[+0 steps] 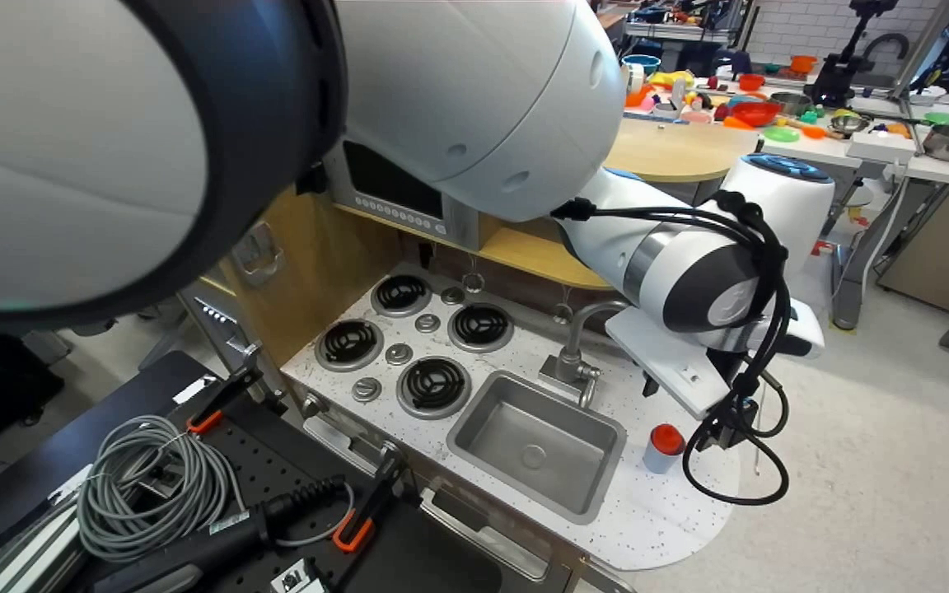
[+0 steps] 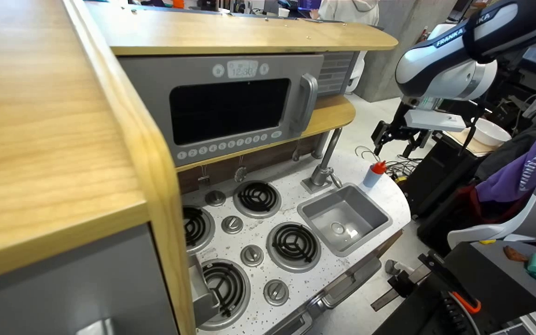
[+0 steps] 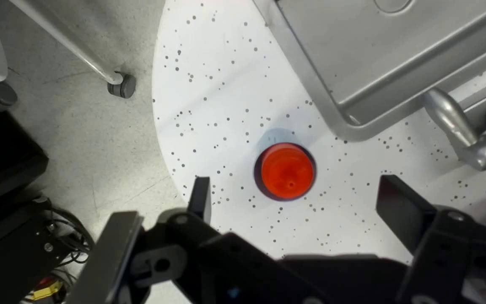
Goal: Get the red sauce bottle and put in the blue cup
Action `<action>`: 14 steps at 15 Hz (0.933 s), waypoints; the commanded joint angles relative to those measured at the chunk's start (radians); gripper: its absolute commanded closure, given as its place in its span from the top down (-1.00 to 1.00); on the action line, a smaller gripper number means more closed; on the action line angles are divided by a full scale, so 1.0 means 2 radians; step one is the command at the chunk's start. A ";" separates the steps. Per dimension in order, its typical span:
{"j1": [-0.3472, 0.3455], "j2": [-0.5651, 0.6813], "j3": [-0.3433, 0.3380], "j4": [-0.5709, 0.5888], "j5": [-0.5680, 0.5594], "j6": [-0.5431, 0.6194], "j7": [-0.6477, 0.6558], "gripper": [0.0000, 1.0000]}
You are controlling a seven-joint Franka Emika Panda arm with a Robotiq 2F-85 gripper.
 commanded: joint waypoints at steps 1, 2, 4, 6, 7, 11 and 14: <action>0.002 -0.059 -0.001 -0.088 -0.023 0.006 -0.067 1.00; 0.005 -0.077 -0.003 -0.122 -0.035 0.033 -0.093 1.00; 0.007 -0.101 -0.006 -0.167 -0.053 0.091 -0.127 1.00; -0.002 -0.137 0.005 -0.215 -0.062 0.138 -0.165 1.00; -0.010 -0.156 0.013 -0.238 -0.062 0.151 -0.190 1.00; -0.002 -0.103 0.002 -0.171 -0.055 0.119 -0.156 1.00; -0.002 -0.099 0.002 -0.169 -0.055 0.119 -0.155 1.00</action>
